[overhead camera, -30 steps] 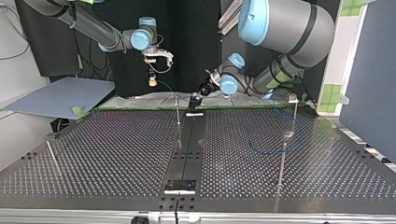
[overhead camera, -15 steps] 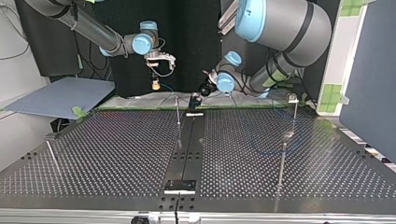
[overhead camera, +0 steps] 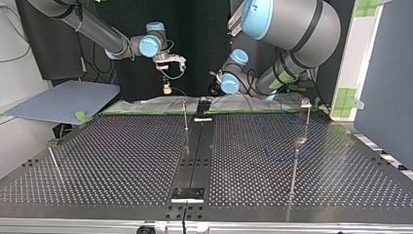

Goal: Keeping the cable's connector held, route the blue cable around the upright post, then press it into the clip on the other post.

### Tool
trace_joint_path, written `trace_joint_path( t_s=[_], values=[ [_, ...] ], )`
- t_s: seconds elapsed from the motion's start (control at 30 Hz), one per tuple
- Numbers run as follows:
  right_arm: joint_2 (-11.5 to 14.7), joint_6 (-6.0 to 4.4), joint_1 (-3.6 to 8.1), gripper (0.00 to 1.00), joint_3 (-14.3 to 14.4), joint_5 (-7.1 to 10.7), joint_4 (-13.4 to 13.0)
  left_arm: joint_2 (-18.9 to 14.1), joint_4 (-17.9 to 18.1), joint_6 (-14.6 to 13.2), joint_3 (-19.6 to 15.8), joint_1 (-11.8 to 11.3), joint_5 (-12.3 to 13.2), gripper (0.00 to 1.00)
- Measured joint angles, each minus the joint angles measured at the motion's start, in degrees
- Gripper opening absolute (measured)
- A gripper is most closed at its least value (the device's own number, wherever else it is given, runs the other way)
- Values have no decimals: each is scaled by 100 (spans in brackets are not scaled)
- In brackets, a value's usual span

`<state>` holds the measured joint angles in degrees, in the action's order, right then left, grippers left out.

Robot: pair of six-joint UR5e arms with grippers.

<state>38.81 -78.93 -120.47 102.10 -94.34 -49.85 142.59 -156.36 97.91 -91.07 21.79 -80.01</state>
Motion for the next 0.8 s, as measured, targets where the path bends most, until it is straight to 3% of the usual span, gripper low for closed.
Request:
trace_joint_path(
  t_s=[0.23,0.47,0.8],
  values=[
    [3,7,-92,0,-1,321,41,-1,53,336,1,43,-232,100],
    [25,2,-178,0,-1,662,53,6,70,675,1,86,-279,100],
    [63,-1,-216,0,-1,838,61,26,315,1142,-1,108,-291,100]
  ],
)
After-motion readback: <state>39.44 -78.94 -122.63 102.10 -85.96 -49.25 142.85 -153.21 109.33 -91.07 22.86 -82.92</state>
